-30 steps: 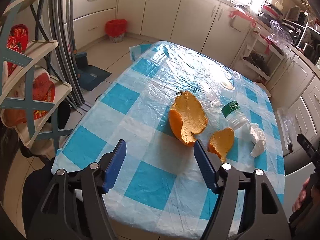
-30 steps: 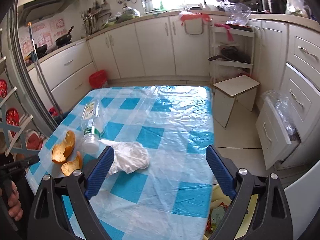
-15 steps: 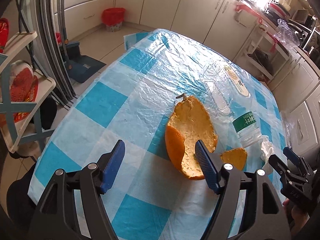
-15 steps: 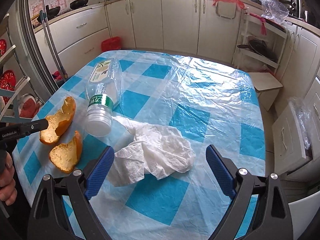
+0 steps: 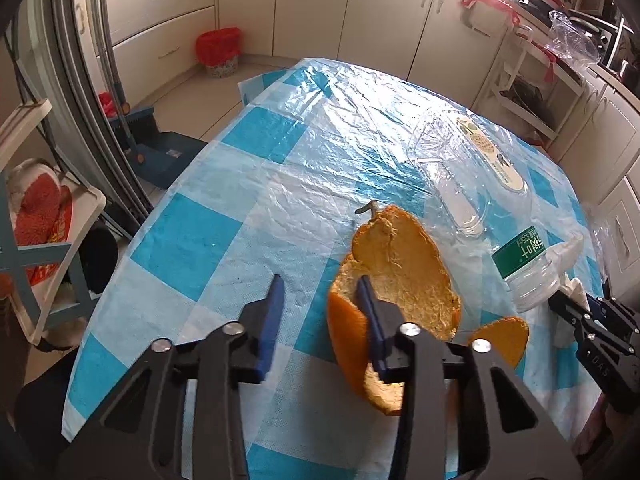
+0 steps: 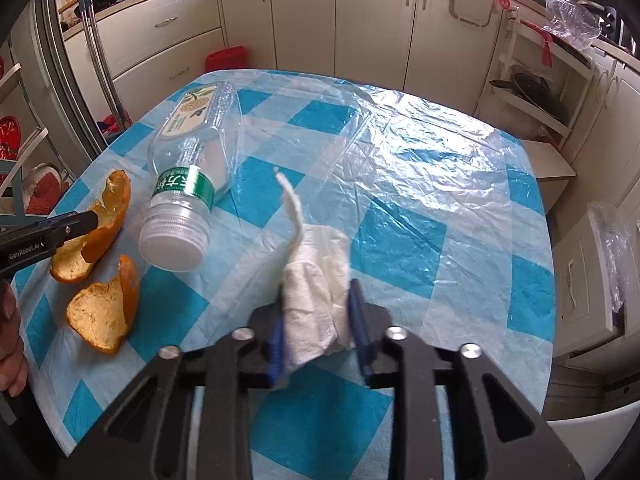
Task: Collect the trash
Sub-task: 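Grasp the orange peel with the left gripper while the right gripper grasps the white tissue, then lift the orange peel and tissue and carry both toward the yellow bucket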
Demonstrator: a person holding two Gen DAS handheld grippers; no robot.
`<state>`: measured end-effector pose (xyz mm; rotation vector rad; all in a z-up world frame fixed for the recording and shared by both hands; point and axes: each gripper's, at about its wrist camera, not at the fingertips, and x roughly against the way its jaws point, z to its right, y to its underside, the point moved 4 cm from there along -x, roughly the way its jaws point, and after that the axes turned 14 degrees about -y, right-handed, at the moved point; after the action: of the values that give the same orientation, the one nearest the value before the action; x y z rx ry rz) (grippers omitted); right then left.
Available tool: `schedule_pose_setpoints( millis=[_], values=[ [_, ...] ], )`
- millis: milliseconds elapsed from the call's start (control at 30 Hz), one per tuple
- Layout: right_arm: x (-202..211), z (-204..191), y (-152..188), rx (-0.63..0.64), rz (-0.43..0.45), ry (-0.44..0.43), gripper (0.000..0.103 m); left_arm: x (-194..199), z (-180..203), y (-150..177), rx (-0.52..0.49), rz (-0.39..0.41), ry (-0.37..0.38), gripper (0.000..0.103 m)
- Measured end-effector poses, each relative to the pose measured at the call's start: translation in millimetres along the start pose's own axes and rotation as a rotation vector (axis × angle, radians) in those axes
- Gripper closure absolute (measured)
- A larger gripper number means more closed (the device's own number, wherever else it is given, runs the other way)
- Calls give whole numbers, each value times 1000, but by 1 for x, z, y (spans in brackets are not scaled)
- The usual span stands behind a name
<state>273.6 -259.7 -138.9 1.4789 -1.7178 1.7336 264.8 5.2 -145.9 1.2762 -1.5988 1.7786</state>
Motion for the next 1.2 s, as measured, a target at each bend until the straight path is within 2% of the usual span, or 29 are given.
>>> schedule_pose_setpoints(
  millis=[33, 233, 700, 1200],
  values=[
    [0, 0, 0, 0, 0, -1, 81, 0, 1, 0, -7, 1, 8, 87],
    [10, 1, 3, -4, 19, -12, 83, 13, -6, 6, -11, 12, 30, 96],
    [50, 4, 12, -23, 110, -34, 83, 77, -45, 19, -1, 95, 39, 97],
    [75, 9, 22, -45, 169, -32, 83, 144, -42, 18, -45, 213, 42, 97]
  ],
)
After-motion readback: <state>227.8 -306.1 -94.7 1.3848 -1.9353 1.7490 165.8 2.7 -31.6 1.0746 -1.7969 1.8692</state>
